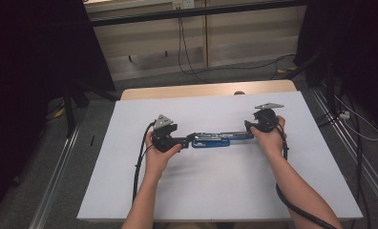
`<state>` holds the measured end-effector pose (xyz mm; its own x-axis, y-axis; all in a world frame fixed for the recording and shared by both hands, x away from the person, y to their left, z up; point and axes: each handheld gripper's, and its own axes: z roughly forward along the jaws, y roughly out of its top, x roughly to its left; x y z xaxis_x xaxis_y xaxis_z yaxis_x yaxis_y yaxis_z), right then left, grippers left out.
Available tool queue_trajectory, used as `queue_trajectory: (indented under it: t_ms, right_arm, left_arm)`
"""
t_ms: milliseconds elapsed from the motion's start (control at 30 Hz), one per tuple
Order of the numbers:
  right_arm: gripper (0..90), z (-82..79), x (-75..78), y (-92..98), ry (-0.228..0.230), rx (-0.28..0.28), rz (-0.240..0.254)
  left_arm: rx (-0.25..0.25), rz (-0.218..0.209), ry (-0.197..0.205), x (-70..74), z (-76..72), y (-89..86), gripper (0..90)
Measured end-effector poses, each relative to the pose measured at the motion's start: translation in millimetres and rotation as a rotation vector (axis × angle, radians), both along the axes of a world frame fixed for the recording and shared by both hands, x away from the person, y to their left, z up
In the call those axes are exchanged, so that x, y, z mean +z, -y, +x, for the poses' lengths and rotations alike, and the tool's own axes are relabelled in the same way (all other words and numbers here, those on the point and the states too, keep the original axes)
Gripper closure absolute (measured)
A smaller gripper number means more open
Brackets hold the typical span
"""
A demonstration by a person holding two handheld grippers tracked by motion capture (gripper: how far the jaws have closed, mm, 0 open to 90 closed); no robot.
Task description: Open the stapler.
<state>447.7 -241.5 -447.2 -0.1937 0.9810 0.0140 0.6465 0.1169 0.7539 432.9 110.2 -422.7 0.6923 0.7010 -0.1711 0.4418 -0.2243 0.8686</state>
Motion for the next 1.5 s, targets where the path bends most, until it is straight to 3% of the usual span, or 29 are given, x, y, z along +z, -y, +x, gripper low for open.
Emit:
queue_trajectory:
  t_ms: [433,1033,1200,1500]
  right_arm:
    - [60.8,4.9,-2.4,1.5,-0.038,0.009,0.023]
    - [66.9,8.6,-8.8,-4.4,-0.115,0.048,0.005]
    - [79.0,8.2,-7.6,-2.9,-0.124,0.081,-0.021]
    - [79.2,4.7,-7.1,12.4,-0.124,0.084,-0.023]
  left_arm:
    - [0.0,-0.001,-0.005,-1.0,0.5,0.0,12.4]
    - [0.009,0.017,-0.021,-4.1,3.4,-3.3,12.5]
    - [0.014,0.013,-0.019,-3.0,3.1,-4.6,12.5]
    - [0.021,0.009,-0.013,-2.1,3.5,-5.8,12.5]
